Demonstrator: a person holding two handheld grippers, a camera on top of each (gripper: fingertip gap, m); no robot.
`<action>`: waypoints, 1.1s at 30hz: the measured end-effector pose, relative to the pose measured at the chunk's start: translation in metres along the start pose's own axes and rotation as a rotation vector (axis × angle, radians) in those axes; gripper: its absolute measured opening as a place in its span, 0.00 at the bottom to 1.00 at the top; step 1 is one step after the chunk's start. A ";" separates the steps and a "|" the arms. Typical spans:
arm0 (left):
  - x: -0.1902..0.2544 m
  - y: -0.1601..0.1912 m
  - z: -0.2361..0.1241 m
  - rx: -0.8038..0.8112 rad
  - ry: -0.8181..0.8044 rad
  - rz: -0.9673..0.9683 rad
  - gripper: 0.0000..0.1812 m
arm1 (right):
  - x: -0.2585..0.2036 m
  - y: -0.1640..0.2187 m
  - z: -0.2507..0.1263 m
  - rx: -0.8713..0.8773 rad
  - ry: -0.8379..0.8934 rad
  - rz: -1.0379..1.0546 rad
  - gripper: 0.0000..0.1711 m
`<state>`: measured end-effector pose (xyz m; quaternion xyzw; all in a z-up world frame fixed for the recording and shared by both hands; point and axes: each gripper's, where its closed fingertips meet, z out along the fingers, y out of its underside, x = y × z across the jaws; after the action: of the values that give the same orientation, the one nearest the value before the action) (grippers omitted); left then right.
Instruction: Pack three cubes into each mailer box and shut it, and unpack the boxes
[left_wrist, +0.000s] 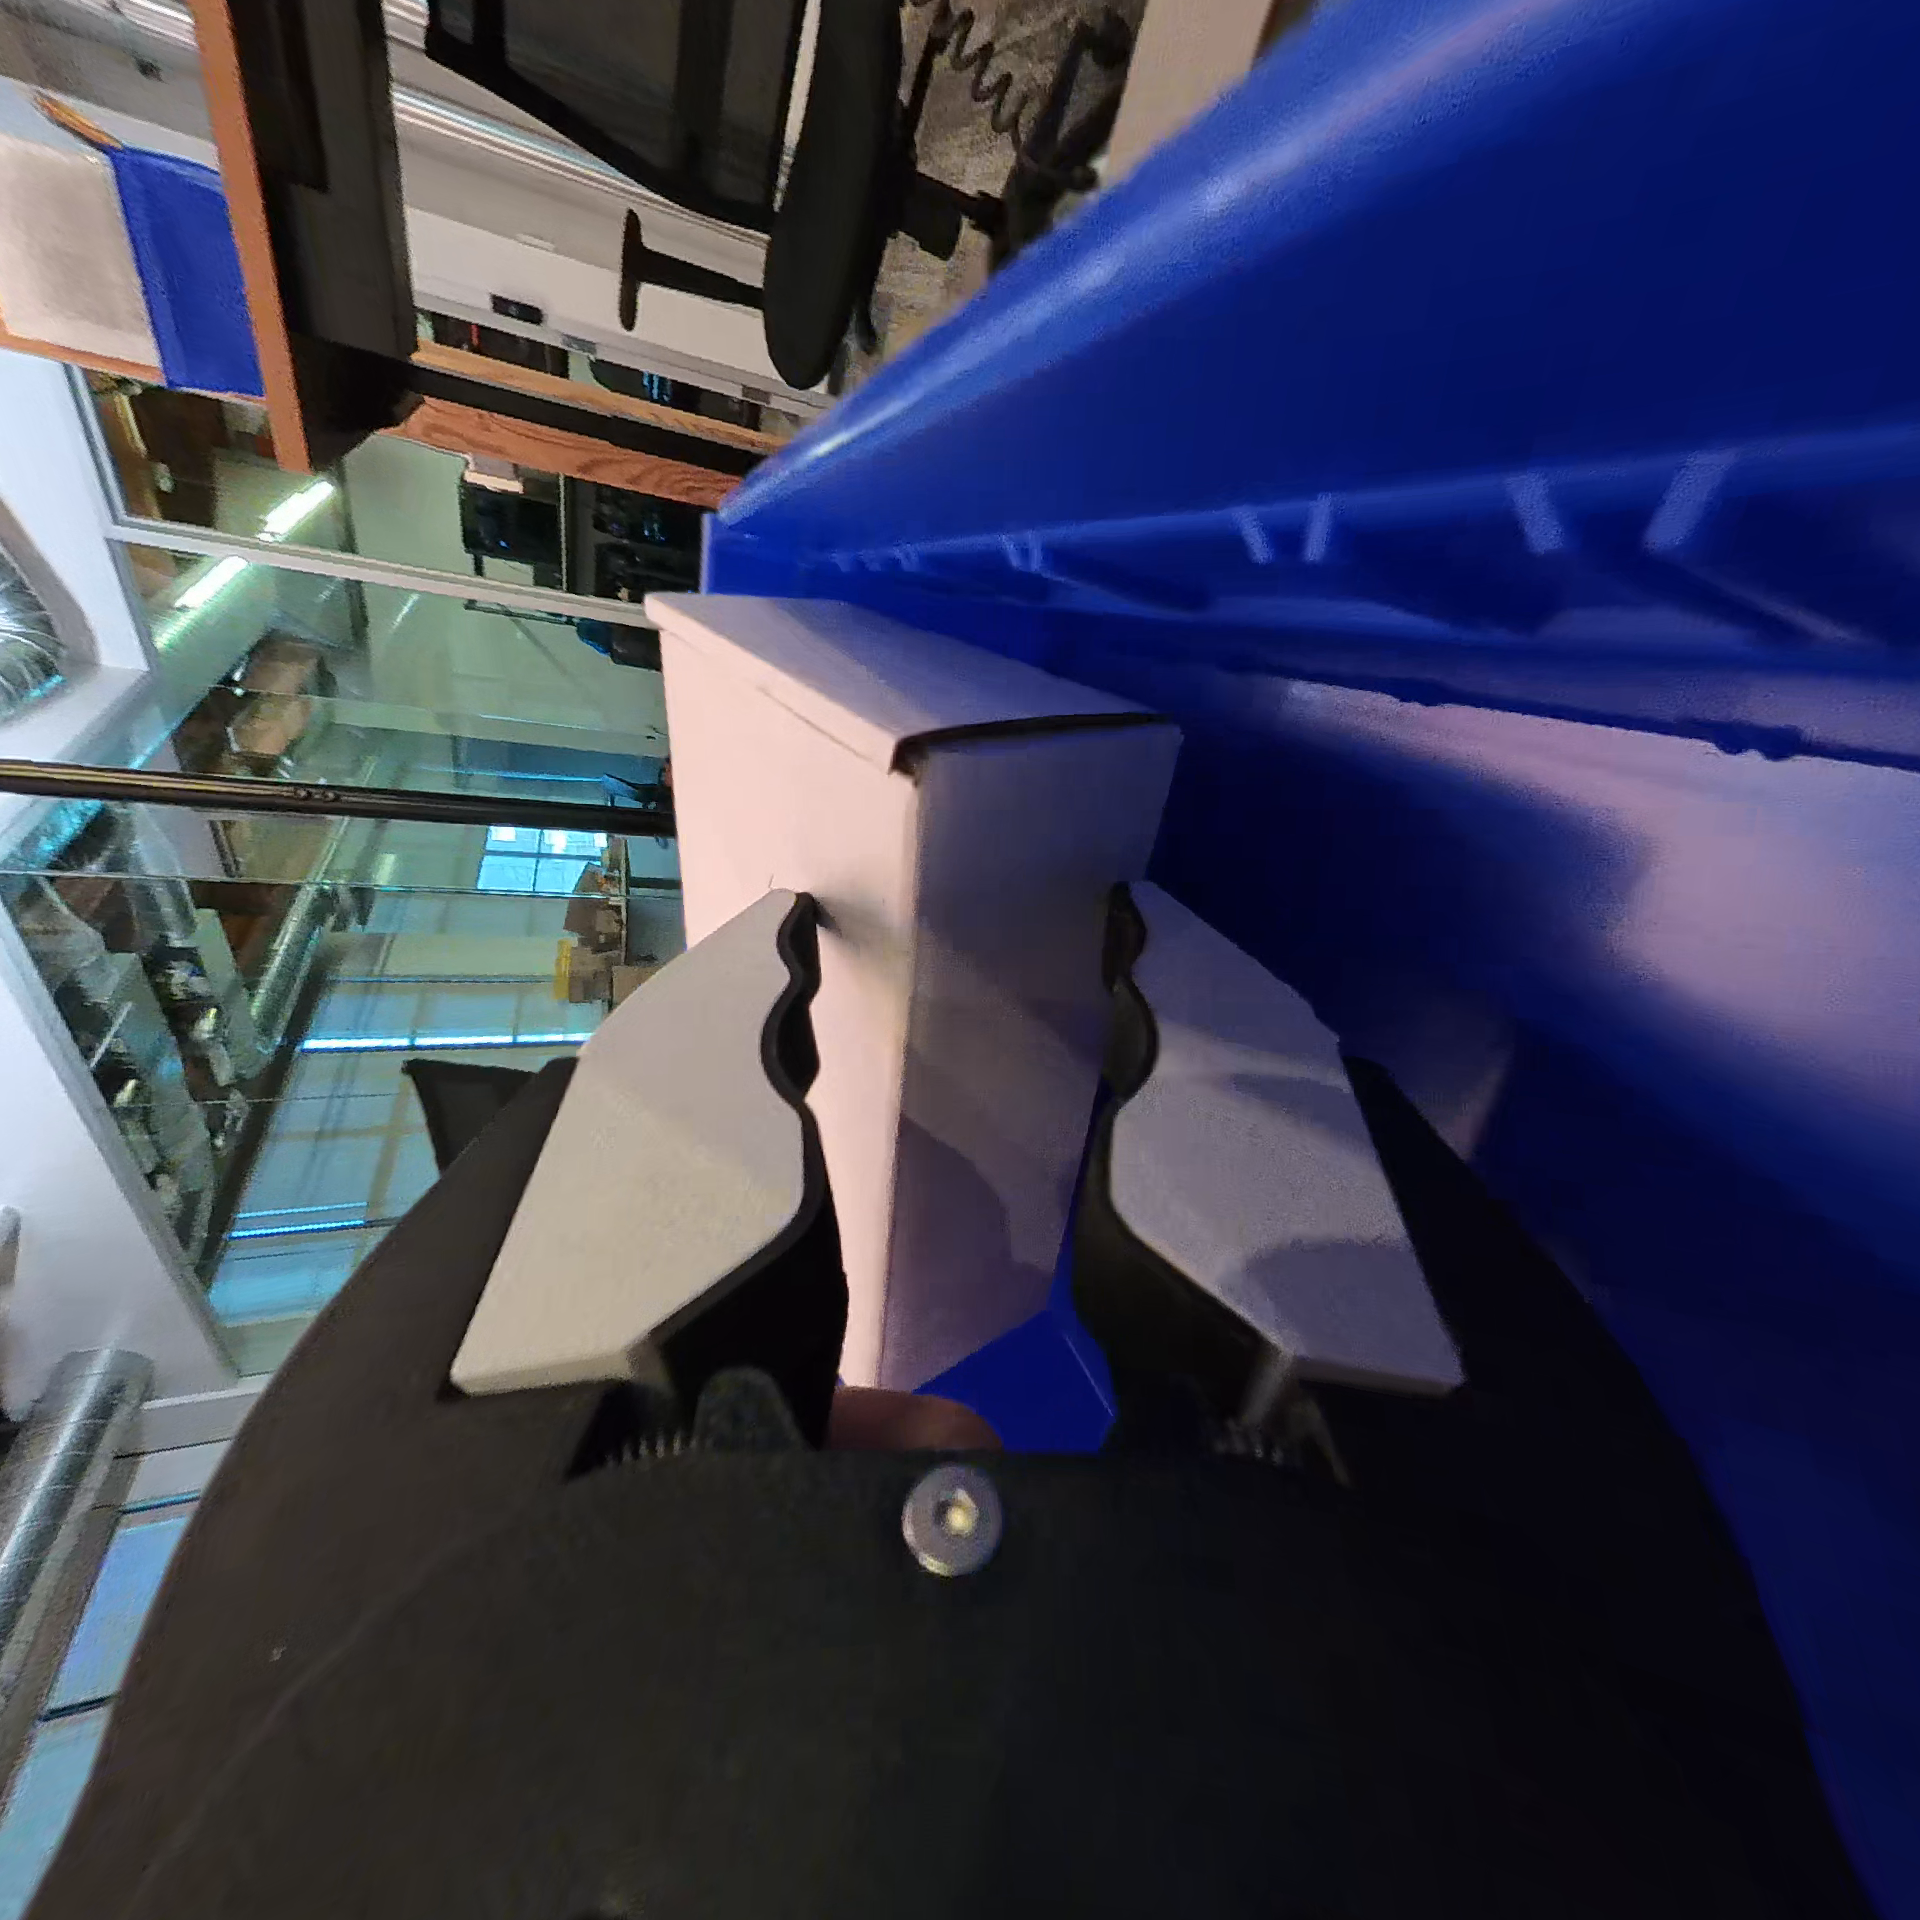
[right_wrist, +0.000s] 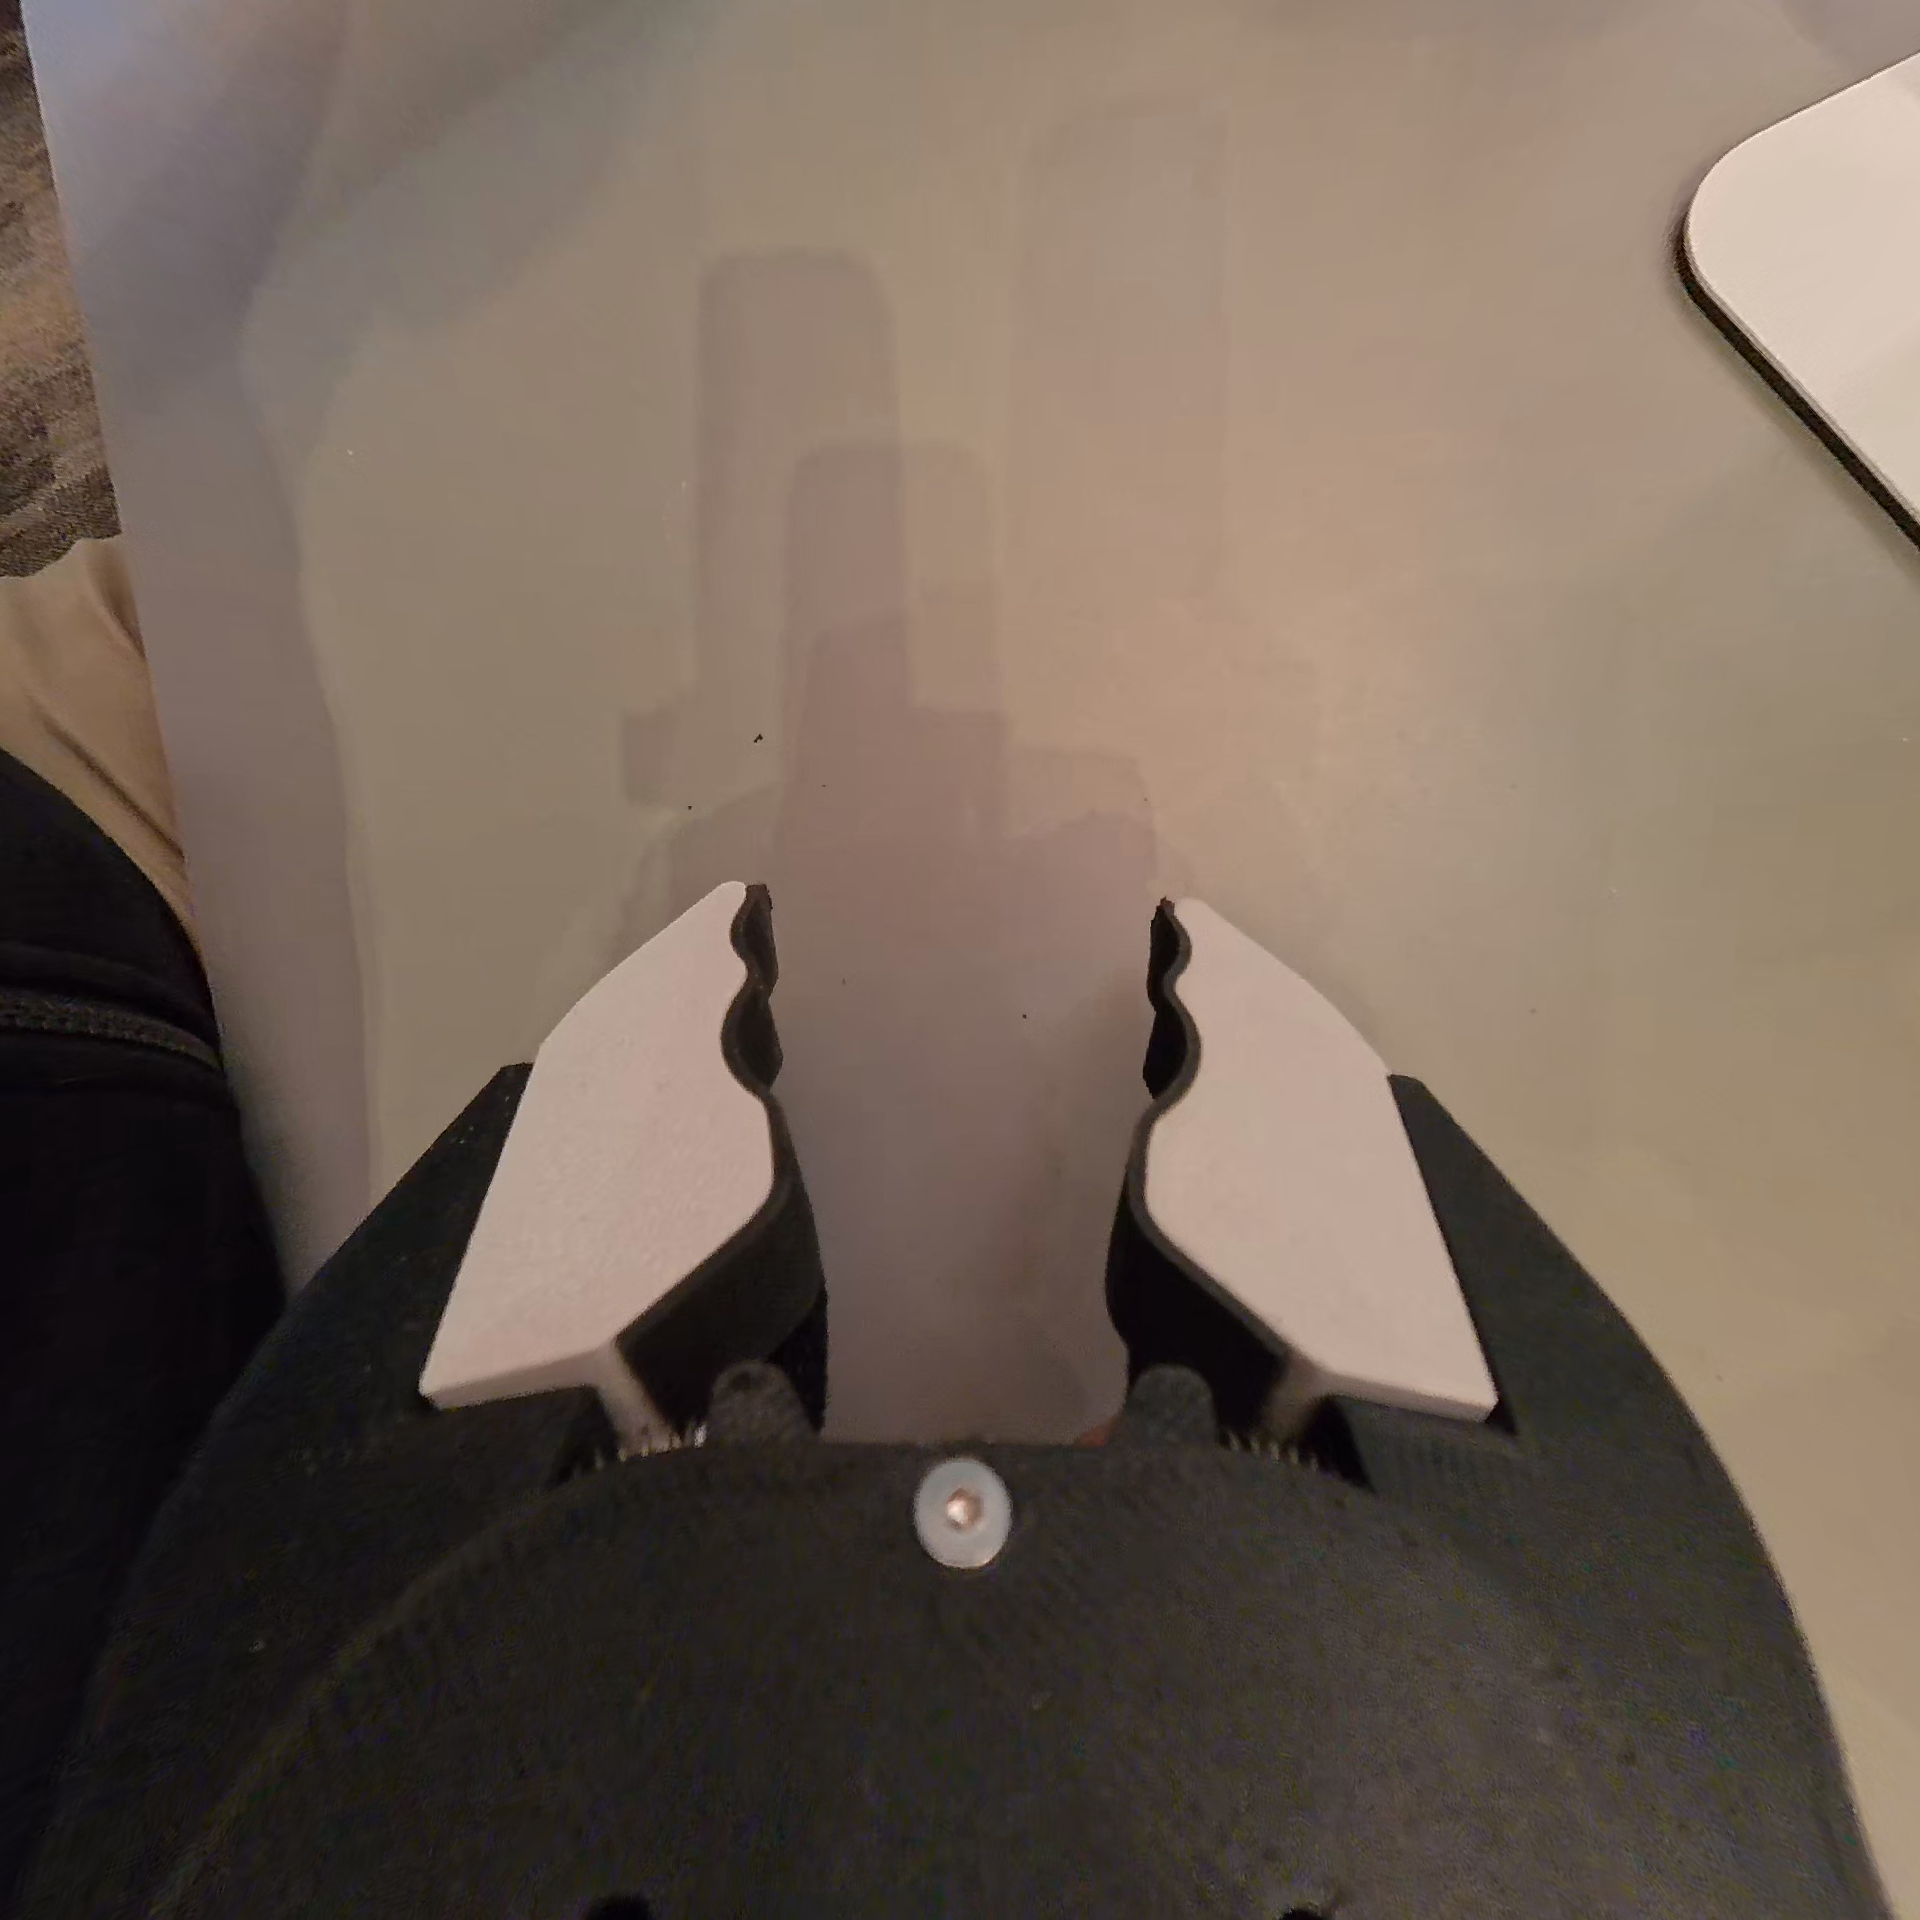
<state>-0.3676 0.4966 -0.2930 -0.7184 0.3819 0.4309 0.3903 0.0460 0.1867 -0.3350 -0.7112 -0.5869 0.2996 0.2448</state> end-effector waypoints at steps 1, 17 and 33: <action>-0.003 0.000 -0.003 0.006 -0.008 -0.018 0.29 | 0.000 0.000 0.000 0.001 0.001 0.000 0.40; -0.036 -0.004 -0.065 0.082 -0.024 -0.064 0.17 | -0.003 -0.003 -0.002 0.002 0.015 -0.030 0.40; -0.058 -0.049 -0.176 0.198 -0.064 -0.045 0.17 | 0.003 -0.007 -0.006 0.023 0.047 -0.028 0.40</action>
<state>-0.2870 0.3724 -0.1717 -0.6708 0.3936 0.4048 0.4808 0.0457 0.1915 -0.3262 -0.7069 -0.5876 0.2857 0.2708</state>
